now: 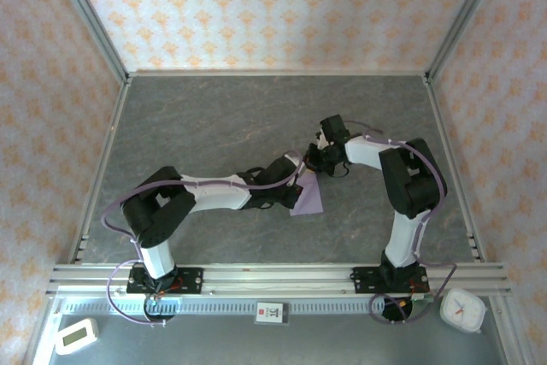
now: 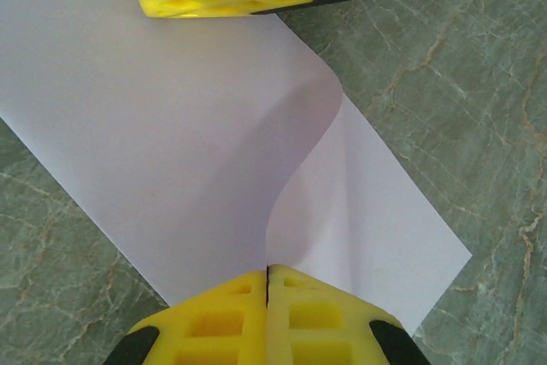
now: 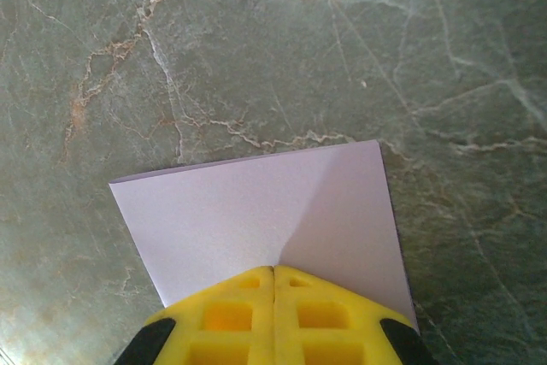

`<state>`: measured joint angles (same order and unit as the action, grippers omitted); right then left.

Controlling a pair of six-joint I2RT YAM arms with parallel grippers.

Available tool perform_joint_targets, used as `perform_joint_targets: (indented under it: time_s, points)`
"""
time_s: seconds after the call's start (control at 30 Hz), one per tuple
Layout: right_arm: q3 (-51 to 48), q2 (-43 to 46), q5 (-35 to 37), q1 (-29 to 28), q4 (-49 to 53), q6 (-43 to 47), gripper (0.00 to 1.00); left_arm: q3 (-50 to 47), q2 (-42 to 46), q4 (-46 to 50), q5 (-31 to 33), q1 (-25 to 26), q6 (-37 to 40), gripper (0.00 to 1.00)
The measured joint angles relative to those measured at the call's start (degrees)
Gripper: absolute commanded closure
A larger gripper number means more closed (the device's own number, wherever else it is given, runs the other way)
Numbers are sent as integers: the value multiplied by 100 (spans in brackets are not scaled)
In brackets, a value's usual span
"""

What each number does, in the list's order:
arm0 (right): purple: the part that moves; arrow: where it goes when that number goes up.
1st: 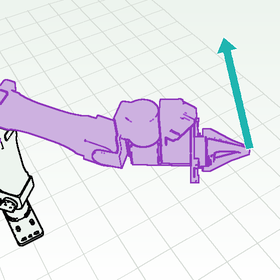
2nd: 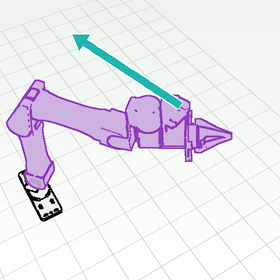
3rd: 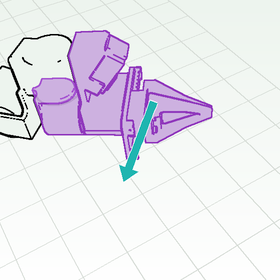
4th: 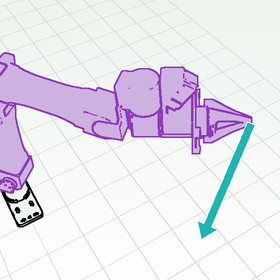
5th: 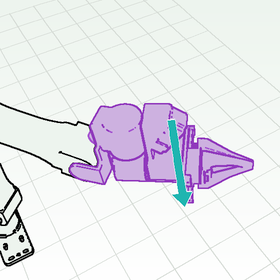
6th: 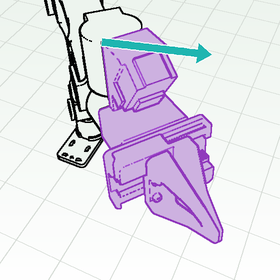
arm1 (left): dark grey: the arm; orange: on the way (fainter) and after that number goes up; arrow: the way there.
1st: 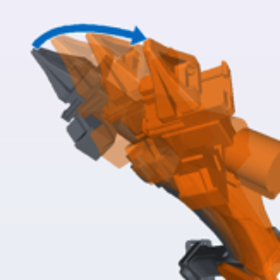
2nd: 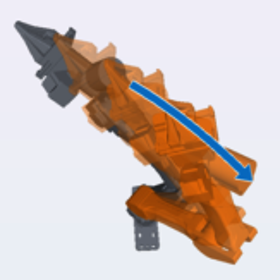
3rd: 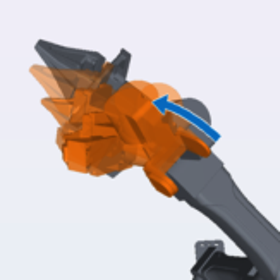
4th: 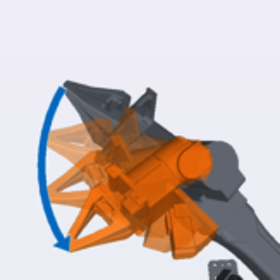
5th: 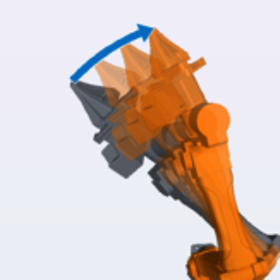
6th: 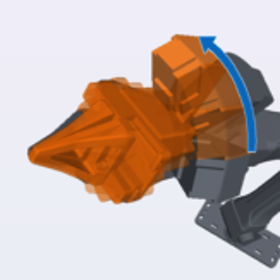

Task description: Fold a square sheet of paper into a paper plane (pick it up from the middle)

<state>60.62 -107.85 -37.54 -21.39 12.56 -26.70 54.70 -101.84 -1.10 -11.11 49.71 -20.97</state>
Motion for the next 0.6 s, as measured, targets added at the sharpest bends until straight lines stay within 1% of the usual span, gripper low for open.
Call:
perform_joint_targets:
  time_s: [0.6]
  points:
    - [-28, -11, -24, 0, -96, 0, 100, 114, -234, 31, 146, -98, 157, 100]
